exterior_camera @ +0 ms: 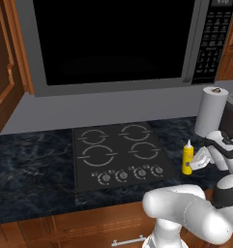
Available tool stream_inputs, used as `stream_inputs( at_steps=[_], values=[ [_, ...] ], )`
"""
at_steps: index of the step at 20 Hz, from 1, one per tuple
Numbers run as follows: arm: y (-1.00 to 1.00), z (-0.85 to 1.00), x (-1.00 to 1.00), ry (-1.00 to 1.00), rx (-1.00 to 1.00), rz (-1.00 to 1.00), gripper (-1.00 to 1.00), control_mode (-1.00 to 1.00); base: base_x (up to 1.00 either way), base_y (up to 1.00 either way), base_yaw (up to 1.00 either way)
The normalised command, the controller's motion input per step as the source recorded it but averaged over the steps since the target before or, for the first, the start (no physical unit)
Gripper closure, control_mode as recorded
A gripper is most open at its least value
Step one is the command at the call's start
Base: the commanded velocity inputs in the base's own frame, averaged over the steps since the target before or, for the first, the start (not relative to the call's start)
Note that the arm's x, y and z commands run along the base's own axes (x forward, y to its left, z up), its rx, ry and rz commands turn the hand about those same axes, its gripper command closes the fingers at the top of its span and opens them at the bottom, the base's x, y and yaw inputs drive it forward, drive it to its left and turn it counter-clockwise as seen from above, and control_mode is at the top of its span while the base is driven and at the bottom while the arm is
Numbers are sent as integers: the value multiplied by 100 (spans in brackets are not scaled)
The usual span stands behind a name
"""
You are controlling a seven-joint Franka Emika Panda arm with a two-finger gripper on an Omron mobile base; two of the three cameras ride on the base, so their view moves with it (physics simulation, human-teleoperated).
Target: Take 2 condiments from the cabinet and move them on the counter near the stove.Make sure the condiments are lined up with each other, next to each other.
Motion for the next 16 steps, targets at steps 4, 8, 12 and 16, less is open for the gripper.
stream_inputs(
  at_steps=[4,8,12,16],
  values=[
    [0,-25,0,0,0,2,100,-100,0,0,0],
    [0,-25,0,0,0,2,-100,-100,0,0,0],
    [0,-25,0,0,0,2,-100,-100,0,0,0],
    [0,-20,-9,0,0,3,-100,-100,0,0,0]
  ],
)
